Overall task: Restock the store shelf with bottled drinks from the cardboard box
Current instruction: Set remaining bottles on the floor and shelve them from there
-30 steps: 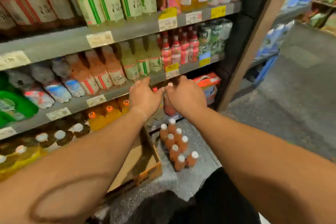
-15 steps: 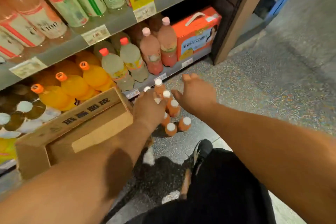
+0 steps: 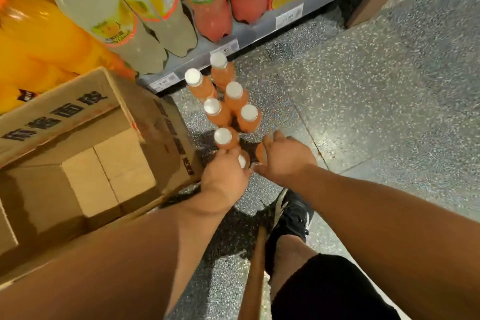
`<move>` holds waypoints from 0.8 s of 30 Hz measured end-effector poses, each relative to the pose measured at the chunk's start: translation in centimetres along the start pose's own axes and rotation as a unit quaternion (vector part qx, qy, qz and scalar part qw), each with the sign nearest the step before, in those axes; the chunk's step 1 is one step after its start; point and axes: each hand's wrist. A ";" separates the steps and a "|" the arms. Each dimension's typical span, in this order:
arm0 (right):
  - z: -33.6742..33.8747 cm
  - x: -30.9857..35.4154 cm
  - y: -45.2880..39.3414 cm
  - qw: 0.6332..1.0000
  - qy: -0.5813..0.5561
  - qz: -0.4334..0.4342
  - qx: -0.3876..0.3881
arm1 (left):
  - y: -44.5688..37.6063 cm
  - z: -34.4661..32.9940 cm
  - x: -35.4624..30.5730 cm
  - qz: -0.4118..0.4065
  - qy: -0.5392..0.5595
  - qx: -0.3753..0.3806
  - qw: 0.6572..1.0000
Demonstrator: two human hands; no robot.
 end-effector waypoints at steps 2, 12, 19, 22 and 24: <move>-0.8 -0.1 -1.1 1.000 -0.008 -0.020 0.023 | -1.3 -0.8 -0.1 -0.006 -0.013 0.008 1.000; 1.4 2.0 -0.7 0.999 0.023 -0.021 0.006 | -0.6 0.3 -0.2 -0.011 -0.017 -0.010 1.000; 9.5 8.1 6.9 0.996 0.038 0.026 -0.073 | 7.0 8.7 1.2 -0.053 0.024 -0.068 0.996; 13.7 12.4 11.8 0.991 0.045 0.049 -0.115 | 11.7 13.6 2.5 -0.071 0.068 -0.110 0.989; 16.4 15.6 15.2 0.986 0.039 0.060 -0.149 | 15.5 17.1 3.5 -0.073 0.105 -0.157 0.979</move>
Point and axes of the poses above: each hand's wrist, its own y-axis away from the middle knuckle, its own z-axis out of the back of the hand, x = y × z, and after that the axes turned 12 degrees about -y, right-handed
